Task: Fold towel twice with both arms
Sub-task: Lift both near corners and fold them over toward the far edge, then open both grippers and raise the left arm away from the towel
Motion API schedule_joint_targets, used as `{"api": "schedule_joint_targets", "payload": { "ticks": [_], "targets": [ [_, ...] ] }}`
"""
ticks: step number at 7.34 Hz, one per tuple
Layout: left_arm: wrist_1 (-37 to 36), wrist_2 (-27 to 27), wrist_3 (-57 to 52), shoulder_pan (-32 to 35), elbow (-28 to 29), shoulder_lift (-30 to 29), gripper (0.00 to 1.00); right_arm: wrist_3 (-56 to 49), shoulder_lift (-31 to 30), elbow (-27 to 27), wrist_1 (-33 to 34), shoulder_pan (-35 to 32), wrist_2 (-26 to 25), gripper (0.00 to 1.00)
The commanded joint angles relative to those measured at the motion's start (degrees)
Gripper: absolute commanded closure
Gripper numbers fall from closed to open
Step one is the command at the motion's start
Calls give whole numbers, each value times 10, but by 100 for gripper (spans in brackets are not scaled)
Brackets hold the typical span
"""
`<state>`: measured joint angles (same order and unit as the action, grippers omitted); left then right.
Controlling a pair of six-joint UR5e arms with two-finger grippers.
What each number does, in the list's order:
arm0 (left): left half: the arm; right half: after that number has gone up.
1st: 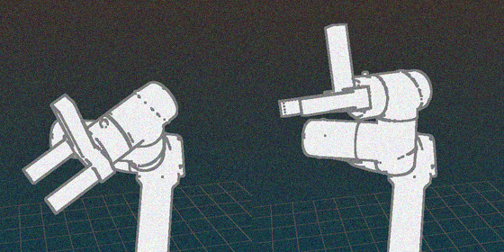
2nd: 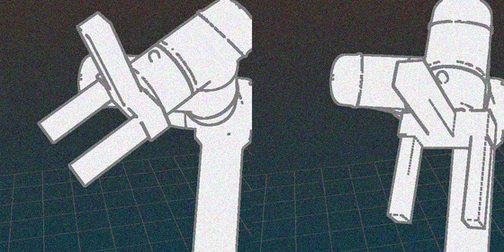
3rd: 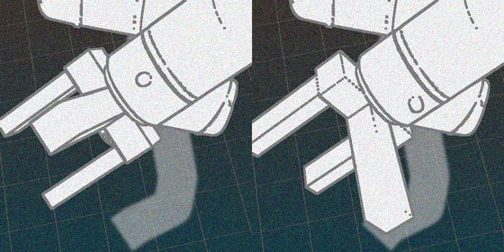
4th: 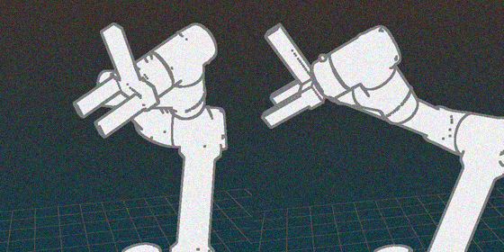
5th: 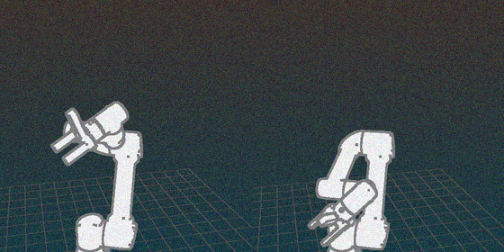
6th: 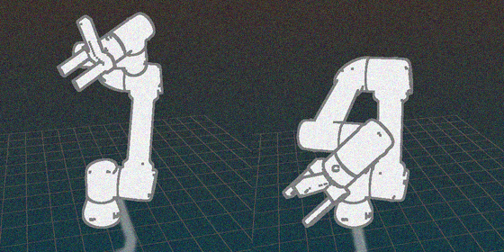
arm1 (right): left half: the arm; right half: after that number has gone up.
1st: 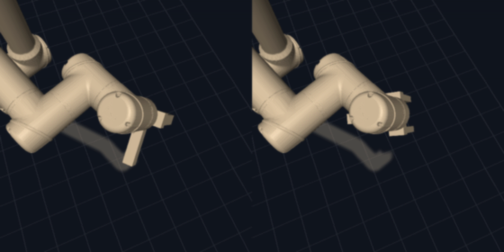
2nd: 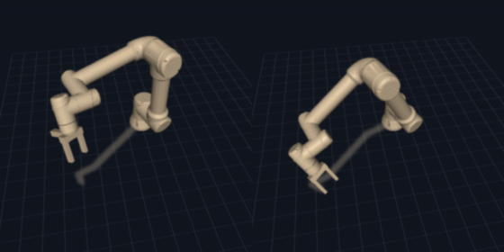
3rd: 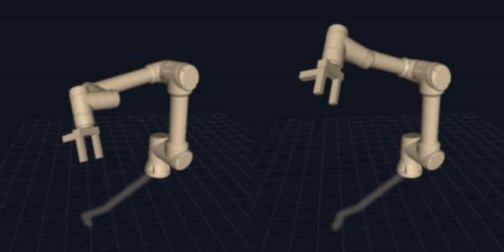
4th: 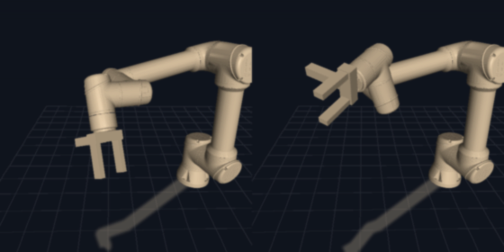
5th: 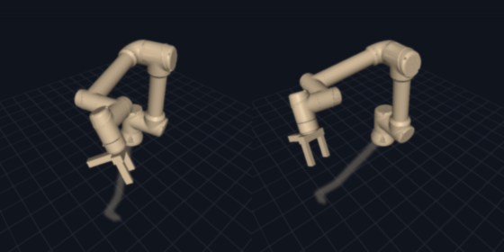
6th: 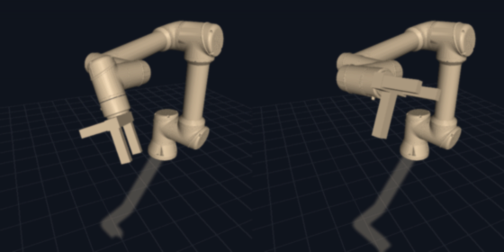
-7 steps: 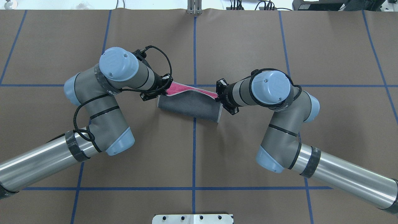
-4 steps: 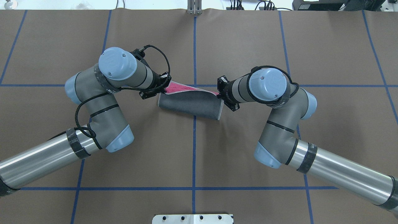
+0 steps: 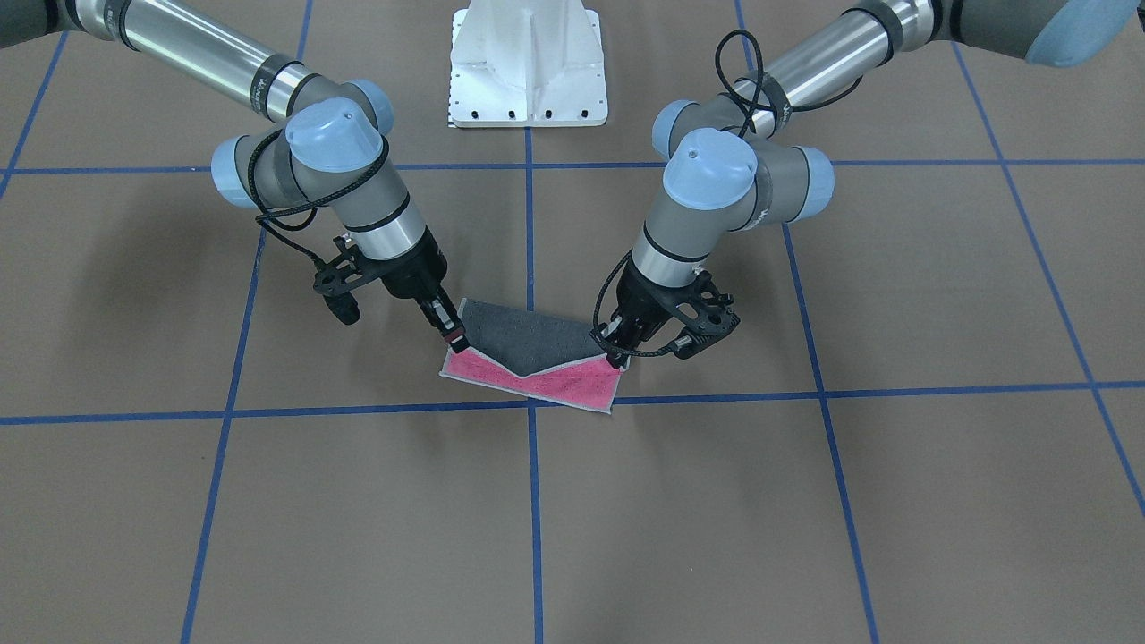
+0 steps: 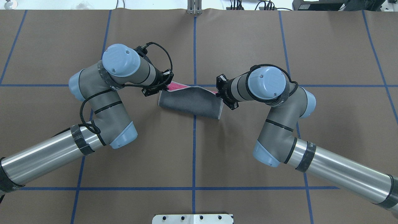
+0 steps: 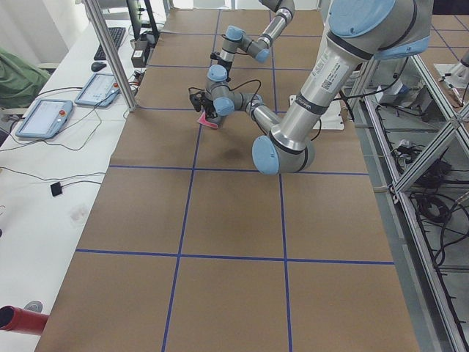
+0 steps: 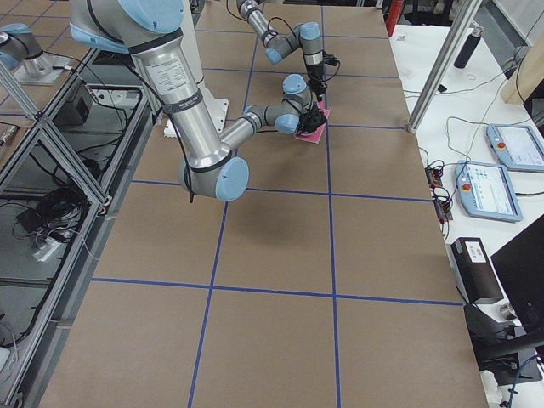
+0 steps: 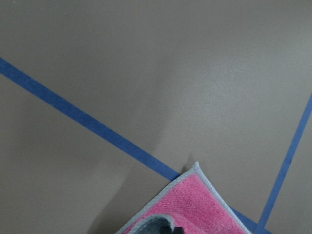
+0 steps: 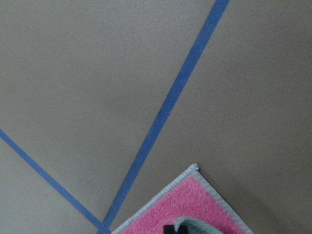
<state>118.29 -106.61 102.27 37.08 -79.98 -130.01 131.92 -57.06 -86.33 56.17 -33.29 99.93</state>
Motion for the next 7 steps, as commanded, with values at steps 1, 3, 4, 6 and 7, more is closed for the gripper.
{"api": "schedule_joint_targets", "payload": {
  "ticks": [1,3,4,6,7],
  "targets": [
    [0,0,-1,0,7,-2,100,0,2,0,1,0,0,100],
    [1,1,1,0,8,-3,100,0,-1,1,1,-2,0,100],
    [2,1,3,0,8,-4,100,1,0,1,0,-3,0,89],
    [31,1,-1,0,11,-5,1,2,2,0,0,-12,4,1],
    [31,1,-2,0,11,-5,0,2,2,1,0,-19,6,1]
  ]
}}
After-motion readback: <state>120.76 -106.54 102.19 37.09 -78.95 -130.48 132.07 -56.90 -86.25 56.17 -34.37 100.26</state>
